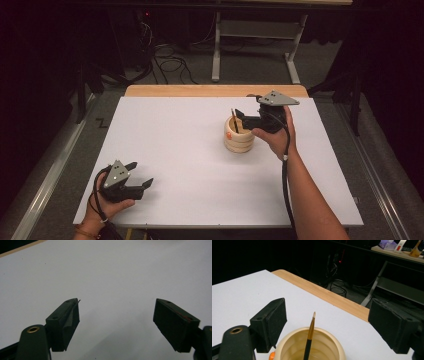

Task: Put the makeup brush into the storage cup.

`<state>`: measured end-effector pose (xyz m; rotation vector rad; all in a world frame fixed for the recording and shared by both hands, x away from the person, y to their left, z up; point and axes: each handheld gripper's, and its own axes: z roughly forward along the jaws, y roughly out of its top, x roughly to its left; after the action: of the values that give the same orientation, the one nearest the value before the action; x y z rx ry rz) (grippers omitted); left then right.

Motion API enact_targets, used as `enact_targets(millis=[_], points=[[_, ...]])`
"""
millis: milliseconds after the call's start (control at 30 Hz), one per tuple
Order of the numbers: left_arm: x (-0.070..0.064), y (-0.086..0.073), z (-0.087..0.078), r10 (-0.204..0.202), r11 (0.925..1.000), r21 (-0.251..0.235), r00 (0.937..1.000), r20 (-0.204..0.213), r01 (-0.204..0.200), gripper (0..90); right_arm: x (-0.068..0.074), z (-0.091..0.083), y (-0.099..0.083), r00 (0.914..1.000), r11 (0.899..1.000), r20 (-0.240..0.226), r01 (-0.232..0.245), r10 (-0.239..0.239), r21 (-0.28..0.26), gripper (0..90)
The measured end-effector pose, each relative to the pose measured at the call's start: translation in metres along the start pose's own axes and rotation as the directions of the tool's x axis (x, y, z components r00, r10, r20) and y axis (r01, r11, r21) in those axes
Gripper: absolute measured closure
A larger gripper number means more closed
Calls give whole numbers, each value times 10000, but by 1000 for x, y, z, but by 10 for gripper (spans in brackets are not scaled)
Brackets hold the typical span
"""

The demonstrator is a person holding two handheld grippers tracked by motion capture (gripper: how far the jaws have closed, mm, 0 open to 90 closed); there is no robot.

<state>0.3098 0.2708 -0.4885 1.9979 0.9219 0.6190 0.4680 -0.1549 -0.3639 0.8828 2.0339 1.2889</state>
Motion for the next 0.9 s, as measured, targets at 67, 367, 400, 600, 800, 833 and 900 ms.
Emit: enact_targets(millis=[67,367,400,600,800,833,900], points=[[0,0,0,-20,10000,-14,10000,7,20,220,0,-1,0,10000,10000,-30,12,-12,34,163],[0,0,0,-18,10000,4,10000,-3,18,220,-1,-9,2,9998,9998,59,175,-175,108,165],[0,0,0,-20,10000,7,10000,-7,20,220,-1,-9,1,9999,9999,15,141,-141,90,165],[0,0,0,14,10000,41,10000,-19,-14,220,0,-13,1,9991,9989,24,421,-422,228,165],[0,-1,0,-26,10000,18,10000,-22,26,220,0,-16,0,9986,9983,-70,535,-533,249,166],[0,-1,0,-14,10000,23,10000,-18,14,220,0,-17,0,9986,9982,-77,531,-529,291,166],[0,0,0,17,10000,37,10000,-19,-17,220,0,-18,-1,9986,9982,-149,519,-515,297,166]])
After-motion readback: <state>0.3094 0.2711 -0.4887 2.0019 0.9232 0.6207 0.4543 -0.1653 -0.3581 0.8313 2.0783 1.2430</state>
